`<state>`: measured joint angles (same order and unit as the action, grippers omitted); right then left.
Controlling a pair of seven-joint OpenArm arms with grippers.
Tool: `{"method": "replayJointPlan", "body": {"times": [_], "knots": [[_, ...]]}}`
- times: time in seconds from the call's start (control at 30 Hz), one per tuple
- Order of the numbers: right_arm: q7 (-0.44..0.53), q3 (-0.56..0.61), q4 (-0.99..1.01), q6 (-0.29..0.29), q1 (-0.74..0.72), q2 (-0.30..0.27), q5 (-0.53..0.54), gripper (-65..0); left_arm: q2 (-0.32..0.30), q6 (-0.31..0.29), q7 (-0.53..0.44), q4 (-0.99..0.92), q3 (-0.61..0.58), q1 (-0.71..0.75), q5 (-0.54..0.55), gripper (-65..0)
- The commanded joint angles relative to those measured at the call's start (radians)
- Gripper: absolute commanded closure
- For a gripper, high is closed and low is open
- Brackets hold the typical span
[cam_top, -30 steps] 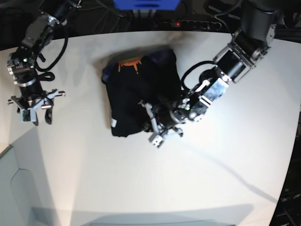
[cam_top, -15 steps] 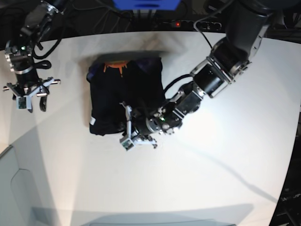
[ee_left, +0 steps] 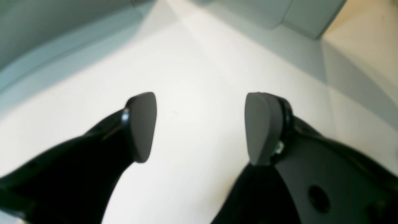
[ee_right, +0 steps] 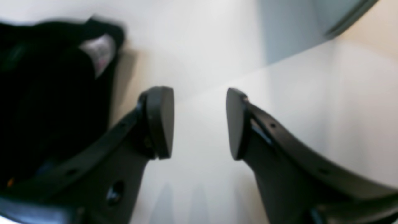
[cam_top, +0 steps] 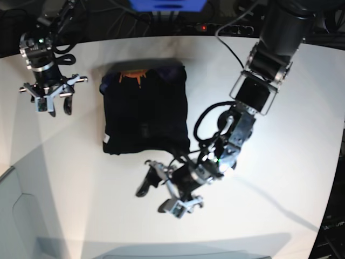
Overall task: Fold the T-shirt properly
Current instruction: 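Push the bundle away from the robot with the left gripper, then press the bundle's corners flat with both grippers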
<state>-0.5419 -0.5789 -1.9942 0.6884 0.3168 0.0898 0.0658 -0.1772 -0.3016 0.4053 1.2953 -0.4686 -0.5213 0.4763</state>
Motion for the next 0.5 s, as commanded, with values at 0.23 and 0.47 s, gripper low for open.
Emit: {"method": "replayJointPlan", "body": {"times": [0.23, 0.47], "knots": [[0.032, 0.161, -0.026, 0.01, 0.075, 0.023, 0.021, -2.5, -0.143, -0.012, 0.079, 0.327, 0.336, 0.41, 0.008, -42.6], [0.032, 0.222, -0.024, 0.01, 0.084, 0.026, 0.021, 0.0, -0.127, -0.015, 0.085, 0.468, 0.658, 0.691, 0.008, -42.6]]}}
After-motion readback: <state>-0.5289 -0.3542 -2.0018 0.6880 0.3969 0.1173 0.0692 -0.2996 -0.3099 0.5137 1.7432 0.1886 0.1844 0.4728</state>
